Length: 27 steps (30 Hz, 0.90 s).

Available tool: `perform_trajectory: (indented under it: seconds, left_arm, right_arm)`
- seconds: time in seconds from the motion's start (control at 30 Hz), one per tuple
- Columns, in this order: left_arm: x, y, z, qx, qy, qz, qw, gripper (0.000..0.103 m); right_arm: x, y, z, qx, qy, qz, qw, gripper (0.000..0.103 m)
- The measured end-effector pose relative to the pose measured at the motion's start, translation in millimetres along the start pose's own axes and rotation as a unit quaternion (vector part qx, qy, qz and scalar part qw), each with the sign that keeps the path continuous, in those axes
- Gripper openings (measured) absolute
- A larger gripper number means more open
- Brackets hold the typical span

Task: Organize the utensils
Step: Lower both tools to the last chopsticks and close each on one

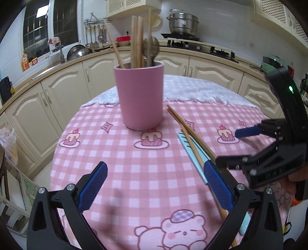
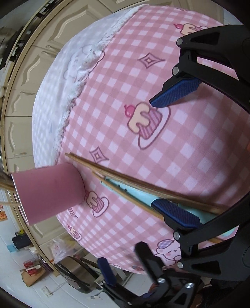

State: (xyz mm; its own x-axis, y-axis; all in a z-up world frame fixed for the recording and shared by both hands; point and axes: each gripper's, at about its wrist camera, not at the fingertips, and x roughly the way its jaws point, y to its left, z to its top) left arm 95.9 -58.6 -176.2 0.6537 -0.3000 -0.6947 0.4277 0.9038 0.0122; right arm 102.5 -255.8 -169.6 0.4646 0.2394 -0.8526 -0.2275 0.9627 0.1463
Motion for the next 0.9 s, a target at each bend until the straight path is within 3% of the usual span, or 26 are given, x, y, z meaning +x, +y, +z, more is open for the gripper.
perform_trajectory:
  seconds: [0.17,0.4,0.6,0.77,0.9]
  left_arm:
    - [7,-14,-2,0.014,0.014,-0.011,0.9997,0.098]
    - [29,-27,-5,0.039,0.064,0.008,0.9971,0.098]
    - [35,-25,-2,0.031,0.076,-0.009,0.9966,0.097]
    - [33,-12,-3,0.006,0.078,-0.037,0.9963,0.076]
    - [31,-3,-3,0.001,0.083,-0.031,0.9961,0.071]
  right_arm:
    - [0,-12,-2,0.005,0.004,-0.014,1.000,0.094]
    - [2,-14,1,0.001,0.008,-0.018,1.000,0.094]
    - [4,-14,6,0.004,0.008,-0.017,1.000,0.094]
    - [6,-13,9,0.002,0.009,-0.016,1.000,0.094]
    - [8,-11,11,0.001,0.011,-0.018,1.000,0.094]
